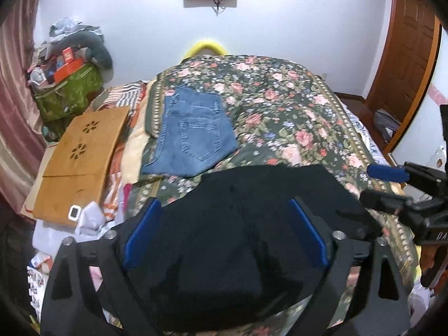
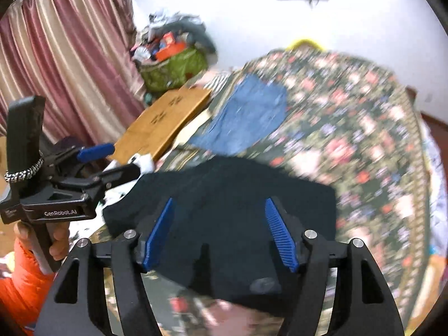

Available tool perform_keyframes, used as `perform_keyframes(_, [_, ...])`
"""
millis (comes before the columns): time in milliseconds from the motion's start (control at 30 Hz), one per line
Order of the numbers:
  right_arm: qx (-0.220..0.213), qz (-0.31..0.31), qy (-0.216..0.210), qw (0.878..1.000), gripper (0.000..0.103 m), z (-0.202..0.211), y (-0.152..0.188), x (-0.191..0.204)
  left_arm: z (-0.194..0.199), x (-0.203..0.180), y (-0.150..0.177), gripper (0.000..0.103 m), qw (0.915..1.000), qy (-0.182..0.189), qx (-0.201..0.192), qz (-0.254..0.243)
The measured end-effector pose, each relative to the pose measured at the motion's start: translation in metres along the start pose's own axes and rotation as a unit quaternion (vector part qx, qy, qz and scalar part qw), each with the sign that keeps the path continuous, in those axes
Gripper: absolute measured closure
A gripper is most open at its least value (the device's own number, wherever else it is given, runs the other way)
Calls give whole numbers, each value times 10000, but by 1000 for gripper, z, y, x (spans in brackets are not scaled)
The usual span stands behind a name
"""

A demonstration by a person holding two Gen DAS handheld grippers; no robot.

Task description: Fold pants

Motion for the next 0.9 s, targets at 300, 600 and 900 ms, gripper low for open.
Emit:
perform_keyframes(300, [175,-125,506,9985,31,-13,2,-62,-62,-35,-18,2,9985,85,536,-32])
perform_keyframes(600, [1389,-105,440,9893,29,-81,55,-88,-147,-36,21,1,9835,-611,1537,-737])
perform_keyframes(900, [1206,-410,374,9911,15,-52,83,-99,-117,-31,36,0,9861,-891,776,-1171])
Point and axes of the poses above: each gripper's, at about its wrist camera, not at the fingertips, and z roughly against the way its jaws point, x to its left, y to its underside, the point moved 3 cm from there along -z, roughly the way its jaws point, and after that the axes turned 9 degrees about z, right-handed, at the moved point
